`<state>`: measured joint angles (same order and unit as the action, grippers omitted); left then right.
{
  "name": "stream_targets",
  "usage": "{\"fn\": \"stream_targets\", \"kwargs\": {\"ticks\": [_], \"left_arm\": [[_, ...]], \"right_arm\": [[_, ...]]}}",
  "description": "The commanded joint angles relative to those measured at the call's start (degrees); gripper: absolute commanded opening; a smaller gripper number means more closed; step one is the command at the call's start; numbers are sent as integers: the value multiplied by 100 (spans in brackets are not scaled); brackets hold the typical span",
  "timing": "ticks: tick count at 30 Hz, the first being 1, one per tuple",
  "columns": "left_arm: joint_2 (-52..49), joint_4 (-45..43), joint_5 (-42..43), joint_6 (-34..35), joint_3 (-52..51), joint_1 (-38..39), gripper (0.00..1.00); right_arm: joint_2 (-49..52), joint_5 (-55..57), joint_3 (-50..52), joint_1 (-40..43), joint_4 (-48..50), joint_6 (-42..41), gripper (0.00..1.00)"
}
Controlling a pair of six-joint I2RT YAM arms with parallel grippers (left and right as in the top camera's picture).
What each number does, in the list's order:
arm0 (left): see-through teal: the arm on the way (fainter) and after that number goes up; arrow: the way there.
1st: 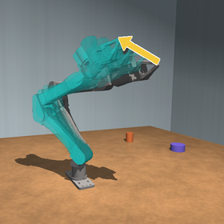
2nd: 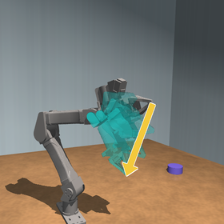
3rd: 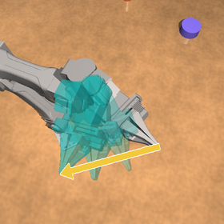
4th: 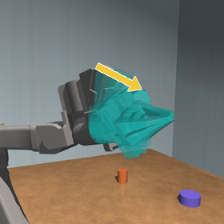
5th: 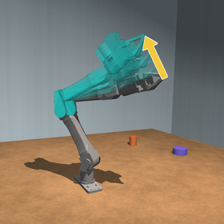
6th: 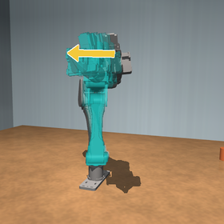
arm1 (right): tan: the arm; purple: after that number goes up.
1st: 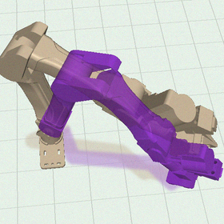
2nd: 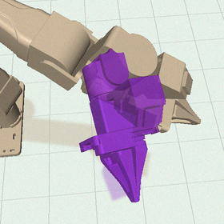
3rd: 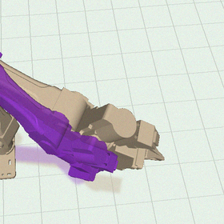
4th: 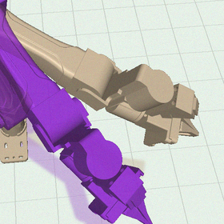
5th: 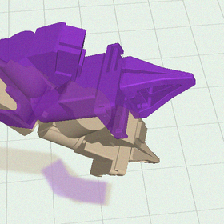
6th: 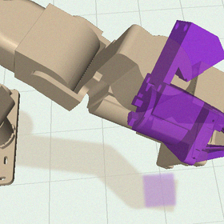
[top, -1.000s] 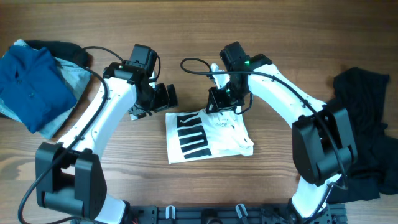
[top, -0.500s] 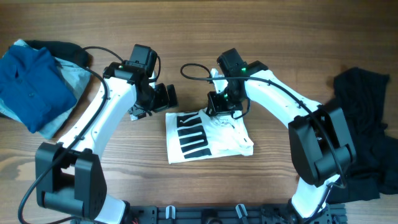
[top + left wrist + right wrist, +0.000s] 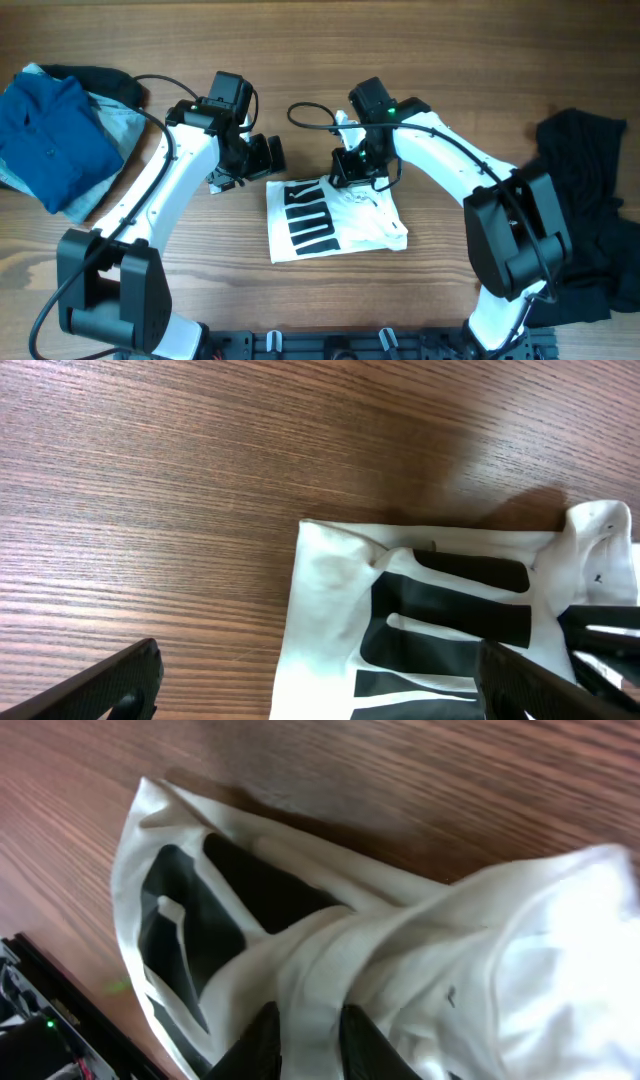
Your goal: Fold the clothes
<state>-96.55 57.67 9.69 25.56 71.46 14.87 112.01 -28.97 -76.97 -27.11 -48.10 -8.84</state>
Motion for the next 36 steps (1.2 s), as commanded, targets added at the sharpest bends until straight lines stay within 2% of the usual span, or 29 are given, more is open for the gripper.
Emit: {"fn": "stream_targets", "kwargs": {"ticks": [1, 2, 3, 5, 9, 14, 16, 20, 22, 25, 29, 32, 36], "left_arm": [[0, 4, -55, -111, -11, -26, 100], [0, 7, -55, -111, -11, -26, 100], [0, 9, -55, -111, -11, -26, 100], [0, 24, -55, -111, -11, -26, 100], [0, 28, -55, -111, -11, -26, 100], [0, 26, -55, -111, -11, -26, 100], [0, 24, -57, -111, -11, -26, 100], [0, 26, -55, -111, -11, -26, 100], [0, 26, -55, -111, -11, -26, 100], [0, -48, -55, -111, -11, -26, 100], [0, -651, -13, -127, -11, -4, 100], [-57, -1257, -17, -466, -24, 116, 100], [-503, -1499, -15, -461, -24, 315, 100]], "right_arm": [[28, -144, -111, -151, 55, 127, 20], [28, -144, -107, -151, 55, 118, 15], [28, -144, -103, -149, 52, 118, 4], [28, 35, -103, -149, 39, 13, 4], [-81, 1106, -120, 46, -210, -649, 4], [-883, 1453, -125, 789, -988, -662, 4], [-885, 1541, -96, 822, -1384, -651, 4], [-872, 1569, 280, 741, -1545, -640, 4], [-872, 1416, 472, 741, -1550, -588, 4], [-918, 623, 446, 741, -1596, 127, 4], [-1456, -284, 337, 741, -1502, 601, 4], [-1593, -306, 398, 741, -1832, 734, 4], [-1585, -304, 1069, 704, -1512, 610, 4]]}}
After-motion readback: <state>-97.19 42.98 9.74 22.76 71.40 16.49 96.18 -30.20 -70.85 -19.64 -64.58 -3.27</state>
